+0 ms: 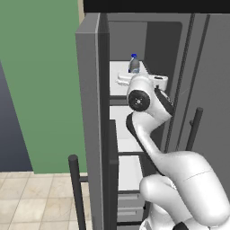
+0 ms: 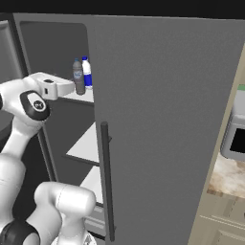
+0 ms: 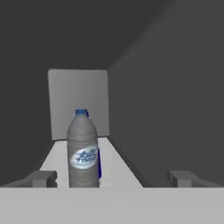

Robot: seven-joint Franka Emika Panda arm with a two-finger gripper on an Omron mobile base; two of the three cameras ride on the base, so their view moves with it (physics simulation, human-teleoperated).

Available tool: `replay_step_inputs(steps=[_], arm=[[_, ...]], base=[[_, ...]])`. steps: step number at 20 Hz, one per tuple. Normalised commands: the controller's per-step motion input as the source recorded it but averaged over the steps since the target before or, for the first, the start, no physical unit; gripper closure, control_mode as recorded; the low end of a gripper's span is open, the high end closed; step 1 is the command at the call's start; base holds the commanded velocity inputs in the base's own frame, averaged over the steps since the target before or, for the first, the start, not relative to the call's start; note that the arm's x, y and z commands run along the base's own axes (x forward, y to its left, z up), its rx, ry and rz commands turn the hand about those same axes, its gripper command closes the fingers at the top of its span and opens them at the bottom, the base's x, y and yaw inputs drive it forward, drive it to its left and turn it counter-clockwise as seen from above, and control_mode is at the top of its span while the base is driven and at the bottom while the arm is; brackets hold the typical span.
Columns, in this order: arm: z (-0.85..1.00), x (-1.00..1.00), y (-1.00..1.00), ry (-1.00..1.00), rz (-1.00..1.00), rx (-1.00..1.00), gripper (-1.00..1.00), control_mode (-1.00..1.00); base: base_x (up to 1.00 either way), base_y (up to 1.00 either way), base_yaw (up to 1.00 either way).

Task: Take the bottled waters from the counter and place them in the freezer to freeze. Close the freezer door after placing the bottles.

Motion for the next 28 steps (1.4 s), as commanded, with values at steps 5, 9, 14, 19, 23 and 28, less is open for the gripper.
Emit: replay_step_inputs(steps=[5, 9, 14, 19, 23, 28], arm=[[0.26, -0.91, 0.0, 0.17, 0.06, 0.0, -1.0, -1.0], [0.21, -0.73, 0.0, 0.21, 0.06, 0.06, -1.0, -1.0], [0.08, -0.76, 0.0, 0.24, 0.09, 0.13, -1.0, -1.0], [0.0, -0.7, 0.0, 0.31, 0.12, 0.17, -1.0, -1.0], [0.0, -0.53, 0.0, 0.38, 0.1, 0.15, -1.0, -1.0], [-0.17, -0.24, -0.03, 0.49, 0.17, 0.09, -1.0, -1.0]], base=[[0.0, 0.0, 0.0], [0.0, 0.0, 0.0], [0.0, 0.0, 0.0], [0.0, 0.0, 0.0], [0.0, 0.0, 0.0], [0.0, 0.0, 0.0]])
